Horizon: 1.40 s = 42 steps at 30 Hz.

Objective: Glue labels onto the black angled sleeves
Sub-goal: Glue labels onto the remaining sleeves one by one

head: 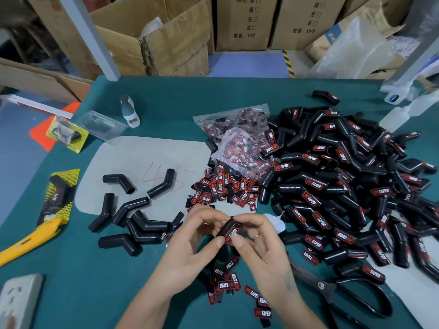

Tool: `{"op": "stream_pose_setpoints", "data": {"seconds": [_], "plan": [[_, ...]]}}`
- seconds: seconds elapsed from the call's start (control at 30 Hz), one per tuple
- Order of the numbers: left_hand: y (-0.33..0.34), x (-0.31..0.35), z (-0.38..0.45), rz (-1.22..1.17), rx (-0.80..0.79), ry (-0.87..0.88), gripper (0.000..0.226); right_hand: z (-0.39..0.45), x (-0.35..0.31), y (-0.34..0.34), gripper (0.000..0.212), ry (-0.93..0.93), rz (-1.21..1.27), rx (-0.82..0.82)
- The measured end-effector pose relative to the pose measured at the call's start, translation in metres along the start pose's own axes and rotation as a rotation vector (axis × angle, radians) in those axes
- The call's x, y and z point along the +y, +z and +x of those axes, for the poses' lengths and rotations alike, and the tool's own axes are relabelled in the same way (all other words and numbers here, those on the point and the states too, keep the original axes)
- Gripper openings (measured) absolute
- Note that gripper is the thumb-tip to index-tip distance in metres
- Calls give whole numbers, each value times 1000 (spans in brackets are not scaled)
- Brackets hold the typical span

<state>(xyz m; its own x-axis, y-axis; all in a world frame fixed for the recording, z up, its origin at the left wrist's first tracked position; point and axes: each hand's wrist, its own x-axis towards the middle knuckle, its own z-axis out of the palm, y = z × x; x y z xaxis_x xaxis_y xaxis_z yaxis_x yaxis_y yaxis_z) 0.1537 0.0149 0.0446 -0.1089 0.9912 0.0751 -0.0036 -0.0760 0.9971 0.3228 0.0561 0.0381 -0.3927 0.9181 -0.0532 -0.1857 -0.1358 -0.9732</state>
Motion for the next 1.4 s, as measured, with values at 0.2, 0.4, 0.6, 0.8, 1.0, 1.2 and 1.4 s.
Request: {"op": "stream_pose_setpoints", "data": {"seconds": [0.2,0.4,0.6,0.8,1.0,1.2,1.4], "plan": [[3,-3,-2,106,96,63,32,-1,7,-4,39,68,-29,33],[-3,-2,-1,145,109,107,34,4,4,-4,17,5,-89,-7],[-4,-2,-1,159,118,110,32,2,2,-4,10,-2,-52,0],[-5,-4,-2,178,112,108,33,2,1,-4,4,-26,-66,-2],[-4,-6,-3,232,111,127,31,1,4,-5,8,-37,-103,8],[-4,-10,-5,316,108,142,36,1,2,-4,10,-11,-90,2],[-5,-12,-4,362,105,162,42,-1,2,-3,9,17,-55,9]]}}
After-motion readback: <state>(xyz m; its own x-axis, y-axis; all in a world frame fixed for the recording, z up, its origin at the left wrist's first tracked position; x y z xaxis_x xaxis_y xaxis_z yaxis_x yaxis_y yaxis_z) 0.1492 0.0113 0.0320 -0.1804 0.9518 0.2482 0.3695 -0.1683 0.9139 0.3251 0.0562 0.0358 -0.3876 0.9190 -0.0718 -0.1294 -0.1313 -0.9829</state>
